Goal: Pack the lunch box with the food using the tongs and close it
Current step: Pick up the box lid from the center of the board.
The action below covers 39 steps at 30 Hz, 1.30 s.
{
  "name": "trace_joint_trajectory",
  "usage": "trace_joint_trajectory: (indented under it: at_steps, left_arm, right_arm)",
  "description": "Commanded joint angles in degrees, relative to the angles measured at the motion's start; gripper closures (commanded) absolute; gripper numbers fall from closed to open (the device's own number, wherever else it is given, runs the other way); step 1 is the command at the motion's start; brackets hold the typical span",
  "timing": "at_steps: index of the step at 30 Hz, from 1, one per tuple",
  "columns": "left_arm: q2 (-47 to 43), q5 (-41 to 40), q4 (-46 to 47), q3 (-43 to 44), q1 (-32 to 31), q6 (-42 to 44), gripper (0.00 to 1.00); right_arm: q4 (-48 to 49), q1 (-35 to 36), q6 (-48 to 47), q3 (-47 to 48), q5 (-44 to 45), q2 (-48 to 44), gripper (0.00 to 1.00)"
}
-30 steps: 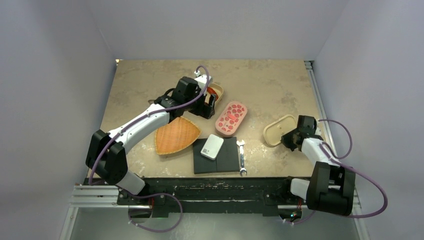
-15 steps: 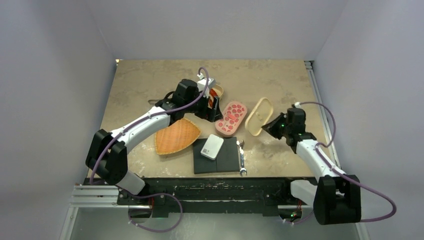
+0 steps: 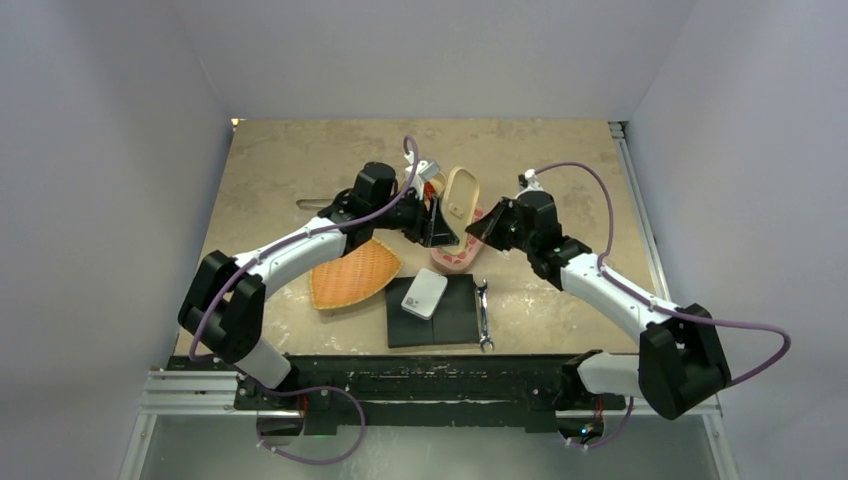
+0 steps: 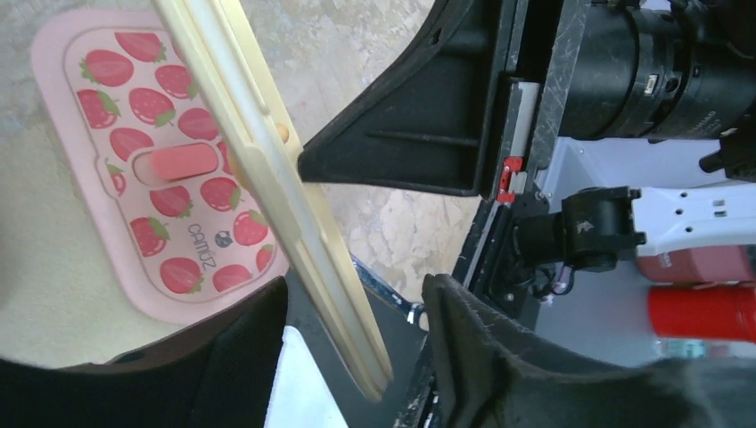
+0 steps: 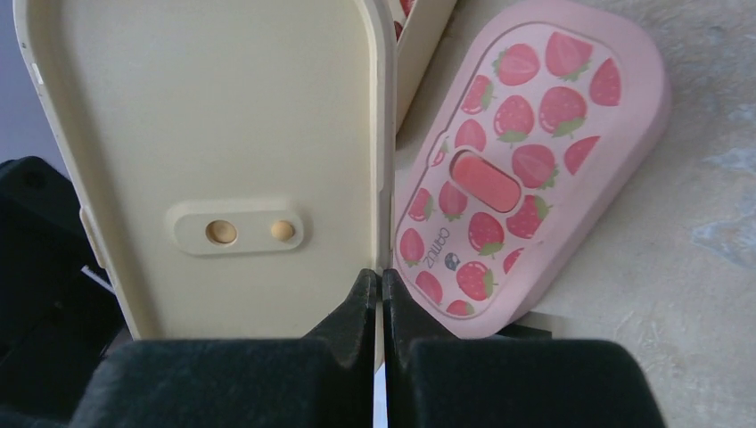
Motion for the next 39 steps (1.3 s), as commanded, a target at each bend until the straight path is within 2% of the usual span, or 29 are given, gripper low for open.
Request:
trace_joint_trajectory:
  at_steps: [1,3,7,10,12,13,14,17,20,24,32,39]
  left_arm:
    - [0.12,-0.73,1.8,0.02,0.07,0.06,0.58]
    - [-0.07,-4.18,-2.38,1.11,0.0,3.26,0.73]
    - [-2.08,-8.5,-4.61,1.32,-0.23,5.91,0.79]
    - [-2.94,-9.25,-4.78,1.08,-0.96,7.22,1.0]
    - [-3.19,-11.8,-6.39,1.62,-1.91,8.97,1.0]
    - [-3.41,-14.96,-8.17,2.02,-2.66,10.53,1.0]
    - [-3.66,-19.7,-10.01,2.48,-3.59,12.11,1.0]
    - [-4.54,-38.25,-14.35,3.09,-7.04,16.18,1.0]
    - [-4.61,-47.17,-15.78,3.1,-9.3,17.52,1.0]
    - [-4.49,-51.15,-16.77,3.49,-10.21,17.93,1.0]
    - [-4.92,-52.07,-16.17,2.95,-12.64,19.35,1.0]
    - [-4.68,-59.06,-17.0,3.0,-14.86,20.18,1.0]
  right_arm:
    - [4.89,1.42,1.41,2.2,2.48,0.42,1.0]
    - [5.33,1.46,2.15,1.56,3.23,0.16,1.0]
    - [5.34,1.42,3.13,1.16,3.44,0.4,1.0]
    - [5.59,1.46,3.28,1.5,2.72,0.95,1.0]
    - [4.45,1.46,2.78,2.66,2.77,1.69,1.0]
    - [3.4,1.46,2.7,3.55,2.94,1.83,0.92]
    - [2.67,1.46,2.81,4.7,2.99,1.82,0.79]
    - [5.55,1.61,5.13,4.9,0.89,0.33,0.48]
    - [11.35,2.22,8.51,5.21,-1.45,-0.82,0.36]
    - [12.82,3.35,10.58,8.04,-0.02,-0.16,0.26]
    - [12.58,3.98,10.62,13.26,0.21,7.1,0.25]
    - [8.65,4.52,11.18,15.21,2.92,11.74,0.31]
